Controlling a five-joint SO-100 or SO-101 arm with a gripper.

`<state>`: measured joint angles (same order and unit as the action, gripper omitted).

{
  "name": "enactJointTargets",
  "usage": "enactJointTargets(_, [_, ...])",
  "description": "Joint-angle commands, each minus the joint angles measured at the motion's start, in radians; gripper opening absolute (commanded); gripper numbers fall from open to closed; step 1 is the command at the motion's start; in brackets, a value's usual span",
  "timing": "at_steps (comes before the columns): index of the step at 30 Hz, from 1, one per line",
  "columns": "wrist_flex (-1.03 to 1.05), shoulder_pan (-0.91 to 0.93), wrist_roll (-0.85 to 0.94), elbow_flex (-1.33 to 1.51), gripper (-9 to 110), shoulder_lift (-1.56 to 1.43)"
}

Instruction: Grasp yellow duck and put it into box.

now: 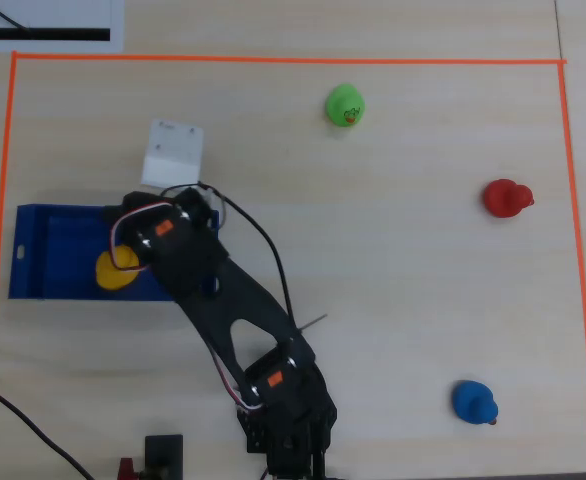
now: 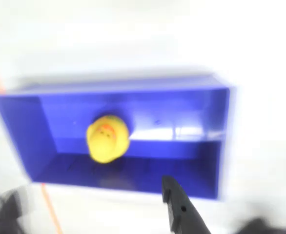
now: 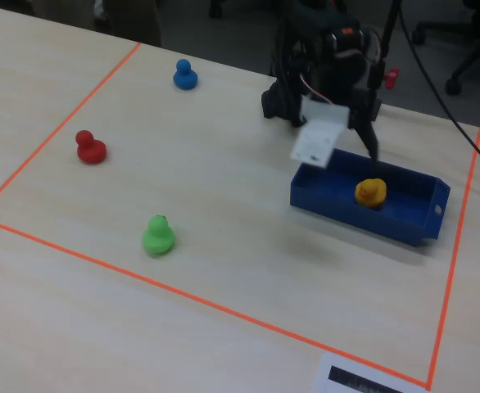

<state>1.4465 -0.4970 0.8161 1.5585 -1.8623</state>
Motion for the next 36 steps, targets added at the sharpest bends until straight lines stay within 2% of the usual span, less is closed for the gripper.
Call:
enactJointTargets(1, [0.031,0.229,0.232,-0.025,0,-0.341])
enactJointTargets(4, [-0.040,0.380,0.364,0.169,0,-0.575])
enactJointTargets(10, [-0.250,0.520,0.457,0.920,0,-1.143])
enactJointTargets(16, [-0.485,0.594,0.514,1.399,0,-1.281])
enactJointTargets(18, [-0.472,0.604,0.532,1.508,0,-1.338])
enactJointTargets(26, [-0.156,0.554,0.535,1.552,0,-1.414])
enactJointTargets(36, [-0.133,0.568,0.528,1.552,0,-1.450])
